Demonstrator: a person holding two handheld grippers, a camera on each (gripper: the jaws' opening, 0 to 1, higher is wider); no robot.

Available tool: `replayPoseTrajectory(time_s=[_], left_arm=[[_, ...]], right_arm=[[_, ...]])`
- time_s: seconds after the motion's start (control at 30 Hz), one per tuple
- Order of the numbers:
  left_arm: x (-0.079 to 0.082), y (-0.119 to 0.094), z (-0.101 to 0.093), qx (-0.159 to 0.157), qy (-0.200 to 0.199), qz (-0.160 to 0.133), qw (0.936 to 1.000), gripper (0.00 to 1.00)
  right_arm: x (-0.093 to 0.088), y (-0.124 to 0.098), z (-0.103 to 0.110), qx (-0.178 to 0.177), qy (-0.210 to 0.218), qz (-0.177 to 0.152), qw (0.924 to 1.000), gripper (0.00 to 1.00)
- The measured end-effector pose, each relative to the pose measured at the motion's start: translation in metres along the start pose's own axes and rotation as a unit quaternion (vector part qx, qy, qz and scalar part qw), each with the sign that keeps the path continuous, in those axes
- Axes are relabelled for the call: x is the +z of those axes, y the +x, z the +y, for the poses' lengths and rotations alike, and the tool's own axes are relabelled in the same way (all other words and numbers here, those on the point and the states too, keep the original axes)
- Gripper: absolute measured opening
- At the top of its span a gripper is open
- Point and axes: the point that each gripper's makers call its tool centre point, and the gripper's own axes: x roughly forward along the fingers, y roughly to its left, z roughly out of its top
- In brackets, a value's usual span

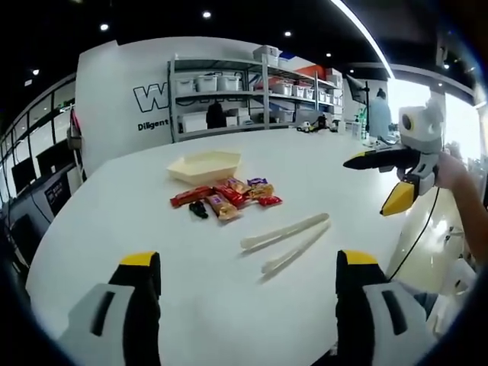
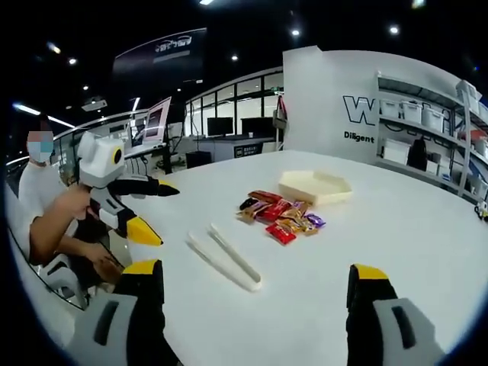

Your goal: Place the target food into the container with the food tongs after gripping and lifting it, then release it inside without dropping or visibly crushing the food.

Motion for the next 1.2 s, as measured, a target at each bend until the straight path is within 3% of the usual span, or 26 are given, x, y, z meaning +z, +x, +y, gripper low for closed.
replayPoseTrajectory(time_s=[0.33, 0.53, 0.83, 1.1, 1.2], left_arm=[[-0.003, 0.002, 0.000, -0.005, 0.001, 0.000, 1.0000, 0.92], [-0.009, 0.009, -0.010, -0.035, 0.000, 0.009, 0.9994, 0.87], [-0.009, 0.017, -0.017, -0.065, 0.005, 0.011, 0.9978, 0.74], [-0.017, 0.022, -0.033, -0.101, 0.024, 0.020, 0.9944, 0.48], [-0.018, 0.024, -0.034, -0.104, 0.026, 0.020, 0.9940, 0.47]], right_arm=[[-0.005, 0.007, 0.004, 0.016, 0.003, 0.002, 0.9999, 0.99], [-0.007, 0.013, -0.002, 0.016, -0.006, -0.019, 0.9997, 0.97], [-0.003, 0.020, 0.005, 0.033, -0.025, -0.033, 0.9986, 0.92], [-0.006, 0.025, 0.014, 0.046, -0.058, -0.038, 0.9965, 0.84], [-0.005, 0.025, 0.016, 0.049, -0.059, -0.044, 0.9961, 0.82]])
